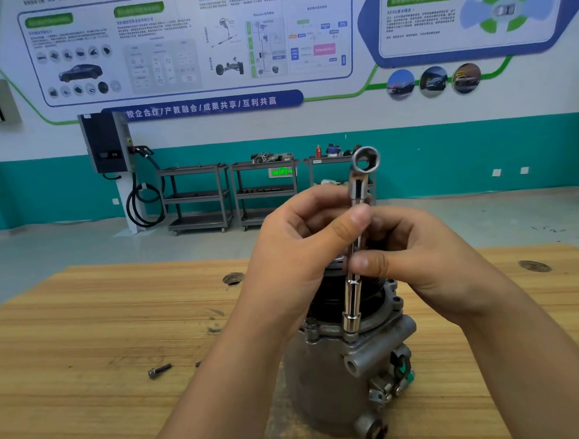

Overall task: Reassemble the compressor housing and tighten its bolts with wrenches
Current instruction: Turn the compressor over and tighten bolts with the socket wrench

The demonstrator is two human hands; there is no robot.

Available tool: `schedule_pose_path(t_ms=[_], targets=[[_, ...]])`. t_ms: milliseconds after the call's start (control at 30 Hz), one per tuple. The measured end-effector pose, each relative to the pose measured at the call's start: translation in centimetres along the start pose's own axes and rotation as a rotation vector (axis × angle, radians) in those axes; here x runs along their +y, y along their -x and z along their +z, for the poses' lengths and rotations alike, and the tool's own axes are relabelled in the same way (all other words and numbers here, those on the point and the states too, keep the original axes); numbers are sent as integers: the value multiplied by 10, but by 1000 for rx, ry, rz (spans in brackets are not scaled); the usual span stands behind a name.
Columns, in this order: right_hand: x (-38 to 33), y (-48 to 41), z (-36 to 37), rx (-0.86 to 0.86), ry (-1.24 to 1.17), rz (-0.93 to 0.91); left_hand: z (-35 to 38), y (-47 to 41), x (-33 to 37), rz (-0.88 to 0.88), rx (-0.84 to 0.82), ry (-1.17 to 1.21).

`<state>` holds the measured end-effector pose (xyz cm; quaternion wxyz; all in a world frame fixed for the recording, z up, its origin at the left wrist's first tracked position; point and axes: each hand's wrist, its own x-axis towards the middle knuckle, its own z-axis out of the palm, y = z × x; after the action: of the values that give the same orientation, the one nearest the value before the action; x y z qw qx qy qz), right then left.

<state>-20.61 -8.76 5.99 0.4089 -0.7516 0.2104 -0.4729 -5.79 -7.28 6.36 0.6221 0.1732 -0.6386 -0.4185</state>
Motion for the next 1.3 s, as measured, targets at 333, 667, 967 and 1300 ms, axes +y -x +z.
schedule_pose_path(t_ms=[333,667,967,1300], targets=[[-2,1,1,-61,-66,9,-1,0,3,-37,-30,38],[-5,1,3,-46,-92,6,-1,1,4,-66,-52,24],[-4,1,3,-20,37,-17,0,0,2,-9,-20,-30],[-4,1,2,-7,56,7,1,1,2,-12,-12,-52]])
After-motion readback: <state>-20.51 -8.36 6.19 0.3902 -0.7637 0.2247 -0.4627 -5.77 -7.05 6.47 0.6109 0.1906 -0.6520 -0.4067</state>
